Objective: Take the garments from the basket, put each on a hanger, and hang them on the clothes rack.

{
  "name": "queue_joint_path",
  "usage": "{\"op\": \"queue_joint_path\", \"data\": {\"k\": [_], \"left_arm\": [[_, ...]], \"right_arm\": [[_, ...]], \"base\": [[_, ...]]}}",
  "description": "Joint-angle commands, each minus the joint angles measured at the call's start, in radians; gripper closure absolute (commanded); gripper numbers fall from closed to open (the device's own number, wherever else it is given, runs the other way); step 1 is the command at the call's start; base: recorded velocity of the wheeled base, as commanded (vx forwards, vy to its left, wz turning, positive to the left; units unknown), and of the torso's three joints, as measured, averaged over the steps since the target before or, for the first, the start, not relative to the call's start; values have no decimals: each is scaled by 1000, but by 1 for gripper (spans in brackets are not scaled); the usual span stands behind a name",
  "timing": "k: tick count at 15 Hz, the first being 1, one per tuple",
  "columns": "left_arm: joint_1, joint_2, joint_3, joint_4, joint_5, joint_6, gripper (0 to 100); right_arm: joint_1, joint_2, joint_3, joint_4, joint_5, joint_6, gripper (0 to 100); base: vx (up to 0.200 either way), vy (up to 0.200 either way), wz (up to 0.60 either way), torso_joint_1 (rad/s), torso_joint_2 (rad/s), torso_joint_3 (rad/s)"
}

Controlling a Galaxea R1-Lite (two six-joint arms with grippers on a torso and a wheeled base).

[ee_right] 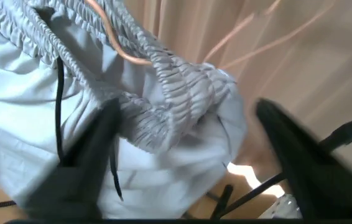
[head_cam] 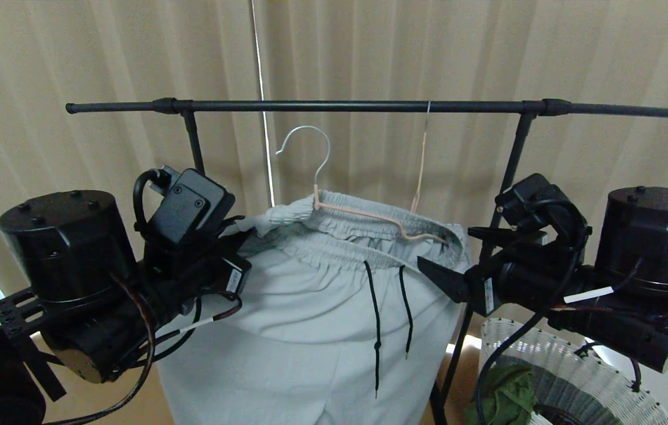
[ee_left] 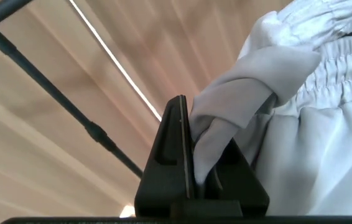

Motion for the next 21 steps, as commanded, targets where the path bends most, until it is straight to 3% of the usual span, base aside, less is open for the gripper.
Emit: {"op": "queue_joint_path", "data": {"k": [1,3,7,9,21], "left_arm": [[-4,31,-41,-2,29,-3,100],[-21,57,-66,-3,90,-23,100],[-68,51,-58,-3,93,-60,100],[-71,51,-61,-5,92,-60,100],[-149,46,37,-100,81,-46,100]], "right_arm": [[1,1,-8,-3,0,-77,0],[1,-2,-16,-6,2,-149,0],[-2,29,-115,-5,0,-246,0],[-18,44,-155,-5,2,-350,0],[-13,187,-292,-9,2,-461,0]], "base": [[0,0,0,0,0,0],[0,0,0,0,0,0],[0,0,0,0,0,0],[0,0,0,0,0,0],[0,0,0,0,0,0]]}}
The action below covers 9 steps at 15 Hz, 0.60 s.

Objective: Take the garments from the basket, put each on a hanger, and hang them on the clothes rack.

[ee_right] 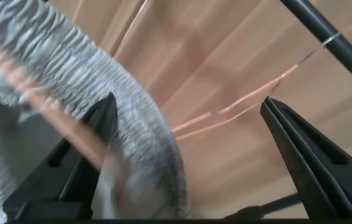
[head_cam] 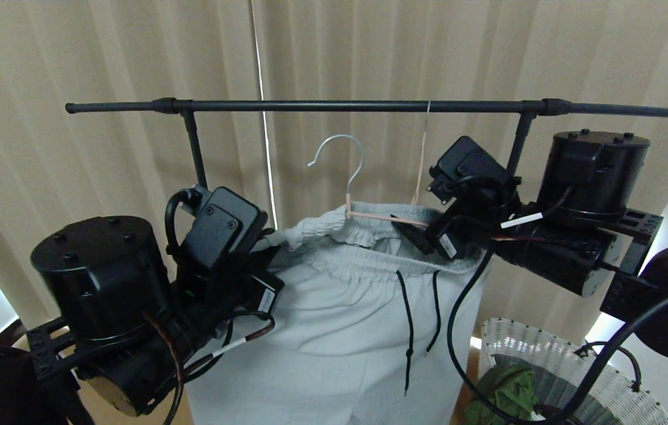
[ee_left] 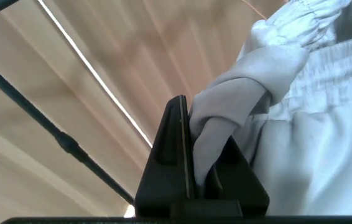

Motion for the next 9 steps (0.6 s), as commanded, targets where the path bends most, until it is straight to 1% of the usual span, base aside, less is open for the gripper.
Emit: {"op": "queue_joint_path", "data": {"k": [1,6,7,9], "left_arm": [[-11,-1,3,0,0,0,100],[-14,-10,11,-29,0,0,100],[-14,-13,11,-28,0,0,100],[-13,-16,19,-29,4,4,100]], "right_arm": [[5,23,-8,1,0,0,0],[7,24,4,-1,0,0,0],[8,24,4,-1,0,0,100],[15,24,5,-1,1,0,100]], "base": [[0,0,0,0,0,0],[0,0,0,0,0,0],[0,0,0,0,0,0],[0,0,0,0,0,0]]}}
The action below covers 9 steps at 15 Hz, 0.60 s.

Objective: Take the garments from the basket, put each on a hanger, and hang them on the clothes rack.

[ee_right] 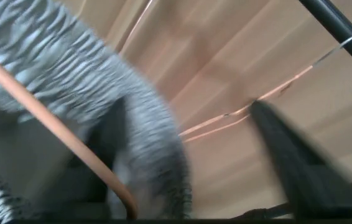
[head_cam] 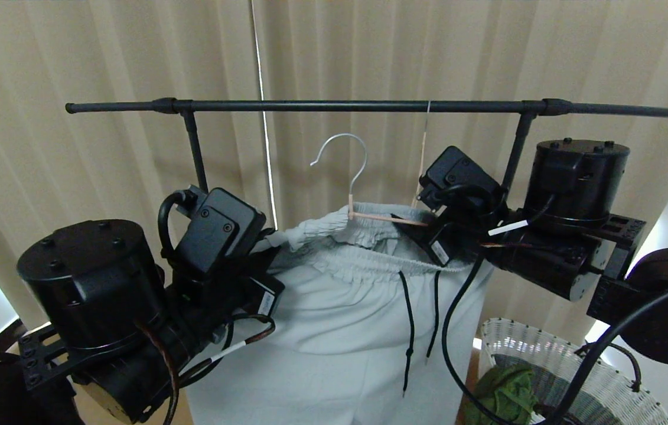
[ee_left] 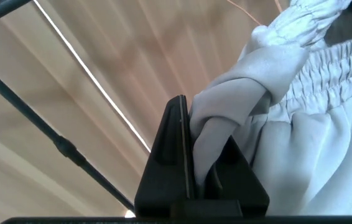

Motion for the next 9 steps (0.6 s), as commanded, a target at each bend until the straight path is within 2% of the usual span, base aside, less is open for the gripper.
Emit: {"op": "queue_joint_path", "data": {"k": [1,9], "left_arm": [[3,-5,2,0,3,1,100],[6,-3,24,0,9,0,100]], "right_arm": [[11,-1,4,-2,-1,1,100],[27,-13,34,-25,-3,1,100]], "base": [[0,0,0,0,0,0],[0,0,0,0,0,0]]}}
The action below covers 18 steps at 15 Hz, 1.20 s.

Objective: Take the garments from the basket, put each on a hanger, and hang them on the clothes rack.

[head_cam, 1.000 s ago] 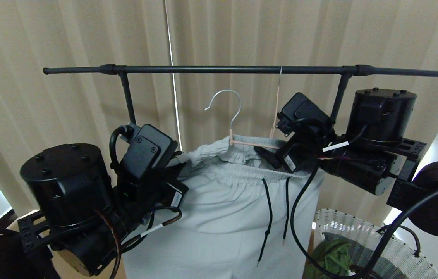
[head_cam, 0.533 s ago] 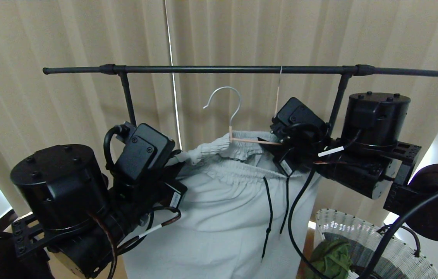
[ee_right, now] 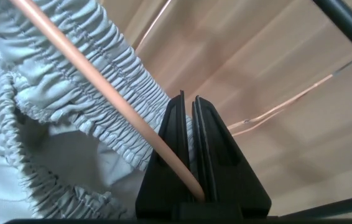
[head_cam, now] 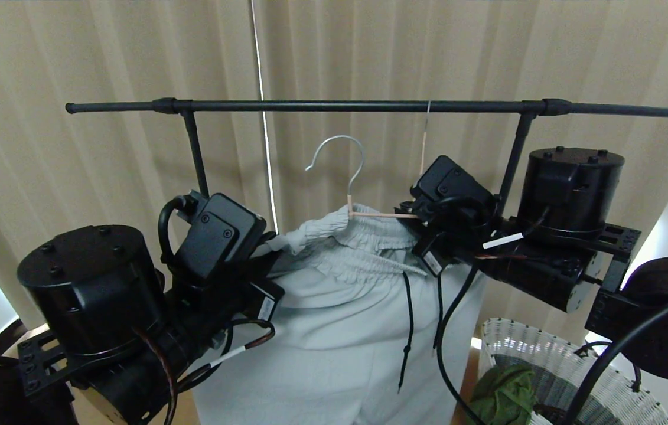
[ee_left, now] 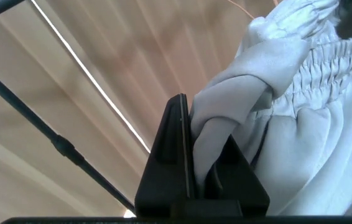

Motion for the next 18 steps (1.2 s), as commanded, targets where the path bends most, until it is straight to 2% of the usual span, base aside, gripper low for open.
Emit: {"op": "queue_joint_path", "data": {"k": [1,2,4,8,10,12,15,18], "left_arm": [[1,-1,5,1,2,0,100],[1,-1,2,1,2,0,0],[1,-3,-1,1,1,-3,0],[1,-61,63,-1,-11,-21,0],[10,-104,102,-1,-71,-31,0],[30,-117,118,-1,-90,-29,0],[82,-115,152,-1,-91,-51,0],[94,-112,189,-2,-91,-54,0]], "right_arm": [[1,-8,15,-20,-1,-1,100],[1,-11,26,-29,-1,-1,100],[1,-19,32,-33,-8,-1,100],[-39,-84,55,-24,-63,-1,100],[-93,-115,87,-29,-75,1,100],[-120,-135,98,-30,-77,4,100],[-151,-207,107,-23,-78,56,100],[-159,-247,109,-23,-78,88,100]], "base": [[0,0,0,0,0,0],[0,0,0,0,0,0],[0,0,0,0,0,0],[0,0,0,0,0,0],[0,0,0,0,0,0],[0,0,0,0,0,0],[0,0,0,0,0,0],[0,0,0,0,0,0]]}}
